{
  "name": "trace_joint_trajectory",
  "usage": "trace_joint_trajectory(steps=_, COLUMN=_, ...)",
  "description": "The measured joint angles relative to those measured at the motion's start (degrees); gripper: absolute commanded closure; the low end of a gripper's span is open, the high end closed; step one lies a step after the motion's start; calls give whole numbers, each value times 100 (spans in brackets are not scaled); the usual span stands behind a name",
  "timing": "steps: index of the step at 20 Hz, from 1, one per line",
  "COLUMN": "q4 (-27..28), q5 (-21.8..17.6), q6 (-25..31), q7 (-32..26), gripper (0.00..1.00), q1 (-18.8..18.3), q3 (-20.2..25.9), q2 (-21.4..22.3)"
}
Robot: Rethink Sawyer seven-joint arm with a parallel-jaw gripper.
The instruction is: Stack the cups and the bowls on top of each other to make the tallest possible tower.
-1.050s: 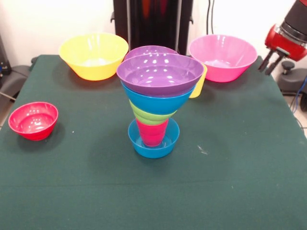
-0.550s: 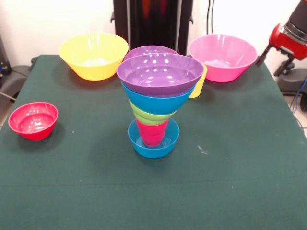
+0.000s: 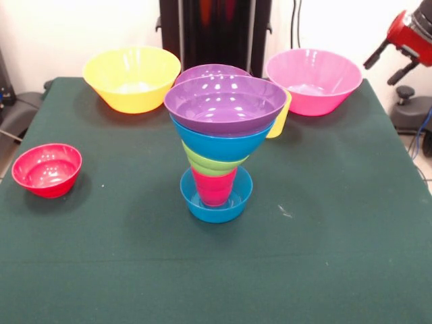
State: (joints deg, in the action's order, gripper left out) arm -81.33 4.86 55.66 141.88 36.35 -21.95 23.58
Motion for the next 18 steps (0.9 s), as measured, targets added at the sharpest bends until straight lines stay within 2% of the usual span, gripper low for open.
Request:
trace_joint_trajectory(steps=9, q4=8, q5=-165, q6=50, q7=0, gripper=0, q1=140, q3=67, q2=30)
trace_joint_trajectory(steps=18, q4=9, q5=-197, q6=-82, q7=0, gripper=0, q1=505, q3=128, q2=-232)
